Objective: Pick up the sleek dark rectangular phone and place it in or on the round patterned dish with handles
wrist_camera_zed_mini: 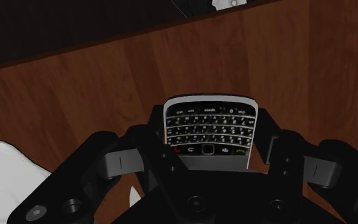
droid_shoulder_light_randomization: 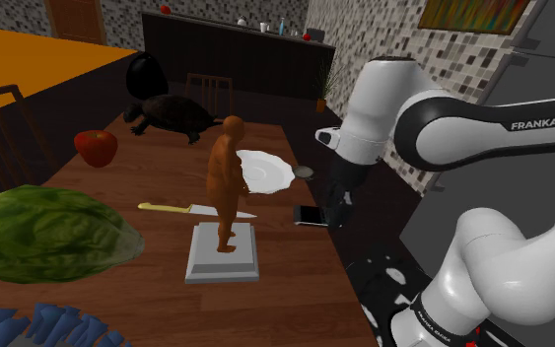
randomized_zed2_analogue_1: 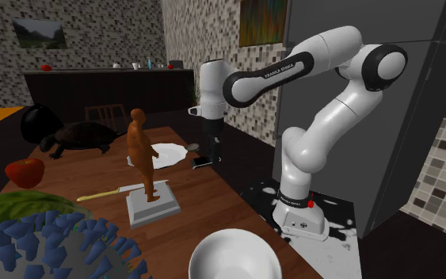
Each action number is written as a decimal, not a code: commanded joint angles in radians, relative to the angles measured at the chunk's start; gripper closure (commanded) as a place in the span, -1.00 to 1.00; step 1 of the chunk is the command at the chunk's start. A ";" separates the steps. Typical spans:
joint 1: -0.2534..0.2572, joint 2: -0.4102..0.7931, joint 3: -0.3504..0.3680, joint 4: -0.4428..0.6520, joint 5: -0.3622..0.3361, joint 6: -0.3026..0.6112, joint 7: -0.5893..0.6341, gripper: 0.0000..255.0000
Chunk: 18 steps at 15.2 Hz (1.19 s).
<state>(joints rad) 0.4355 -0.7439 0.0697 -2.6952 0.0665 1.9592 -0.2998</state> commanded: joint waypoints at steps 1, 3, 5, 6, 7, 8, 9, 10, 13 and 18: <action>-0.001 -0.004 -0.002 0.015 -0.001 -0.019 -0.001 1.00; -0.030 0.031 -0.043 0.036 -0.032 -0.008 -0.049 1.00; -0.056 0.069 -0.083 0.063 -0.059 0.004 -0.096 1.00; -0.068 0.090 -0.102 0.077 -0.072 0.010 -0.119 1.00; -0.079 0.112 -0.122 0.094 -0.083 0.016 -0.141 1.00; -0.090 0.135 -0.141 0.111 -0.094 0.021 -0.164 1.00; -0.099 0.159 -0.160 0.129 -0.104 0.027 -0.186 1.00; -0.109 0.183 -0.178 0.149 -0.112 0.032 -0.208 1.00; -0.132 0.260 -0.231 0.214 -0.132 0.045 -0.275 1.00; -0.160 0.399 -0.314 0.343 -0.140 0.057 -0.386 1.00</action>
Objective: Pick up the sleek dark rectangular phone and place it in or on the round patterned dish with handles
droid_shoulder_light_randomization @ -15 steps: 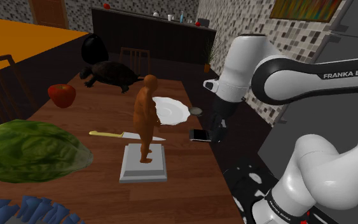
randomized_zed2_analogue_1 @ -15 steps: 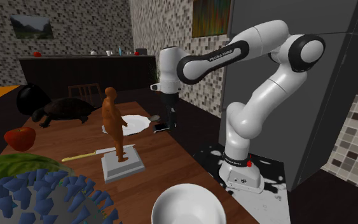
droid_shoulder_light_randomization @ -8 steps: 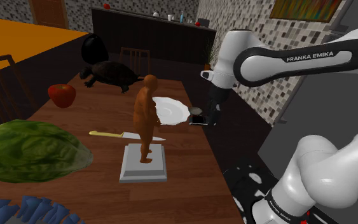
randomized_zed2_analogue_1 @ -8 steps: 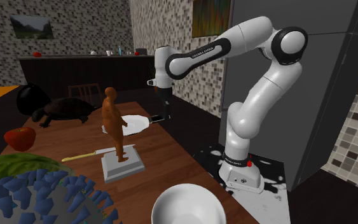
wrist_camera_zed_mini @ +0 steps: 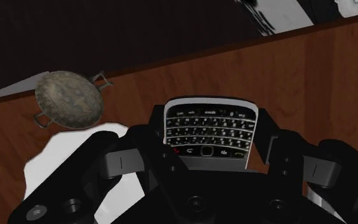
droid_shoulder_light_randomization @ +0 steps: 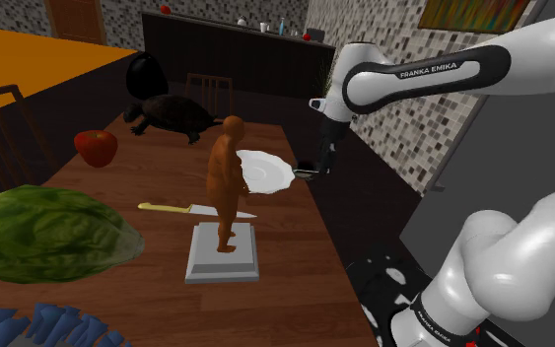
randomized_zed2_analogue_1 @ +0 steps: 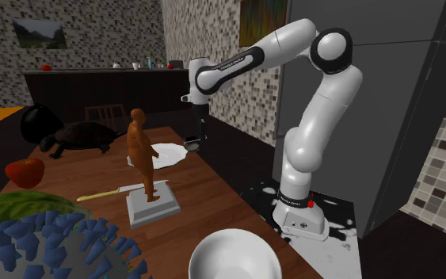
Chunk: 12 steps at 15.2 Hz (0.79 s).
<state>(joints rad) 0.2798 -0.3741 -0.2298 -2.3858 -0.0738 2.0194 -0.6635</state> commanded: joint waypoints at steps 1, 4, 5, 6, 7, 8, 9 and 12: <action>-0.009 0.059 -0.031 0.062 0.003 -0.002 -0.045 1.00; -0.022 0.150 -0.075 0.155 0.017 -0.004 -0.114 1.00; -0.026 0.182 -0.089 0.188 0.025 -0.006 -0.137 1.00; -0.031 0.214 -0.103 0.222 0.034 -0.009 -0.161 1.00; -0.036 0.246 -0.116 0.257 0.044 -0.013 -0.185 1.00; -0.042 0.280 -0.128 0.293 0.055 -0.018 -0.209 1.00; -0.049 0.314 -0.139 0.331 0.067 -0.024 -0.233 1.00; -0.064 0.384 -0.158 0.397 0.095 -0.025 -0.279 1.00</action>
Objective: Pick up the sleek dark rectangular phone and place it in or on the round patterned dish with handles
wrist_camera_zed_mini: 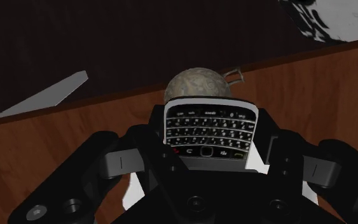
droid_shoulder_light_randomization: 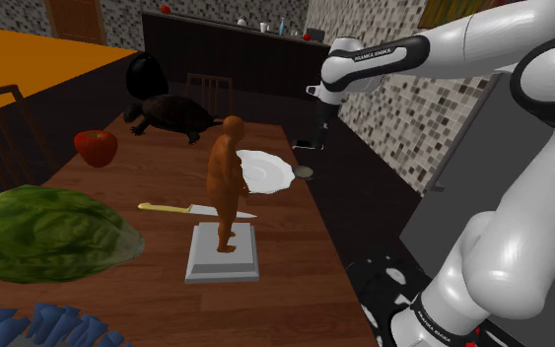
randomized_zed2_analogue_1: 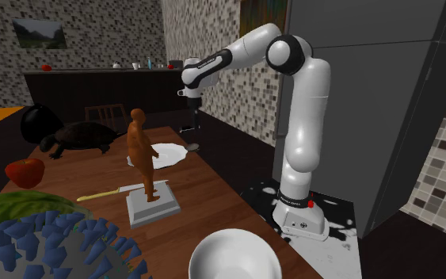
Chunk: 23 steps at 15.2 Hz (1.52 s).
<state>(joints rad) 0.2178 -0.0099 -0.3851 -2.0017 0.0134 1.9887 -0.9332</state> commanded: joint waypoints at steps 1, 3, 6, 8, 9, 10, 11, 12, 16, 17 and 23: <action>-0.003 0.024 -0.003 0.003 0.010 0.019 -0.011 1.00; -0.003 0.032 -0.003 -0.015 0.013 0.045 -0.014 1.00; -0.004 0.046 -0.004 -0.040 0.020 0.083 -0.019 1.00; -0.005 0.057 -0.004 -0.056 0.025 0.109 -0.023 1.00; -0.005 0.062 -0.004 -0.064 0.028 0.122 -0.025 1.00; -0.005 0.068 -0.004 -0.071 0.031 0.135 -0.028 1.00; -0.006 0.074 -0.004 -0.079 0.034 0.147 -0.030 1.00; -0.006 0.080 -0.003 -0.086 0.037 0.160 -0.032 1.00; -0.007 0.091 -0.003 -0.096 0.042 0.180 -0.036 1.00; -0.007 0.091 -0.003 -0.096 0.042 0.180 -0.036 1.00; -0.007 0.091 -0.003 -0.096 0.042 0.180 -0.036 -1.00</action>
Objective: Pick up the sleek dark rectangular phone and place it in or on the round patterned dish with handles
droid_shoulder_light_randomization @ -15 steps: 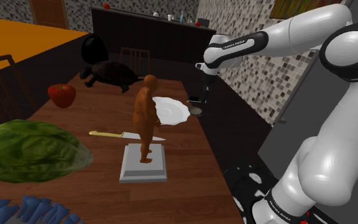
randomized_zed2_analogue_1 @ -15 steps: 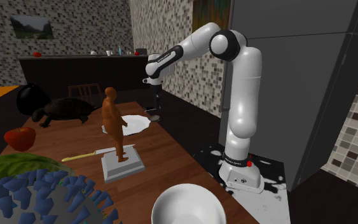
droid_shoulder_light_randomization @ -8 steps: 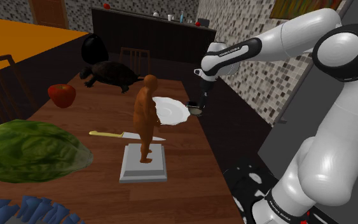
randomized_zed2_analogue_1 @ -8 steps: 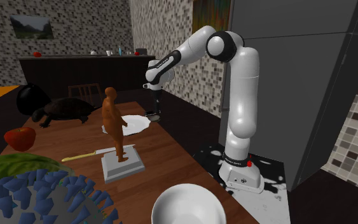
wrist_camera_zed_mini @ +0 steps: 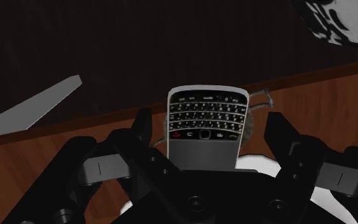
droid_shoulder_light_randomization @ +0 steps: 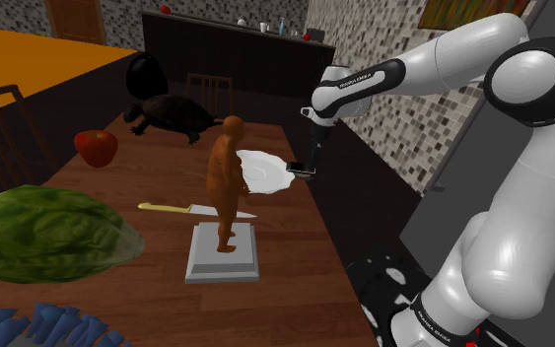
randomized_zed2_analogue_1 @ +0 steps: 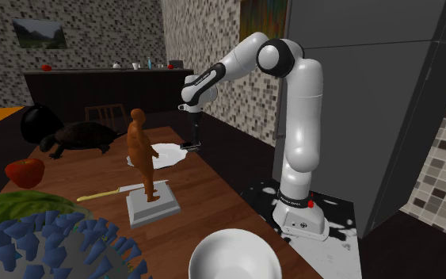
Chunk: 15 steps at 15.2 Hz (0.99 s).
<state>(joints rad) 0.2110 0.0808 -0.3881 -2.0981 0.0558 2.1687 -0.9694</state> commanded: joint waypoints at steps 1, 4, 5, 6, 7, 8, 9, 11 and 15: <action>0.000 0.000 0.000 0.000 0.000 0.000 0.000 -1.00; 0.000 0.000 0.000 0.000 0.000 0.000 0.000 -1.00; 0.001 -0.016 -0.001 0.017 -0.008 -0.032 0.006 -1.00; 0.002 -0.030 -0.001 0.036 -0.015 -0.063 0.011 -1.00; 0.002 -0.044 -0.001 0.056 -0.022 -0.095 0.015 -1.00; 0.003 -0.053 -0.001 0.072 -0.026 -0.121 0.019 -1.00; 0.003 -0.053 -0.001 0.072 -0.026 -0.121 0.019 -1.00; 0.003 -0.053 -0.001 0.072 -0.026 -0.121 0.019 -1.00; 0.003 -0.053 -0.001 0.072 -0.026 -0.121 0.019 -1.00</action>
<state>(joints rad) 0.2138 0.0277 -0.3894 -2.0261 0.0294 2.0482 -0.9509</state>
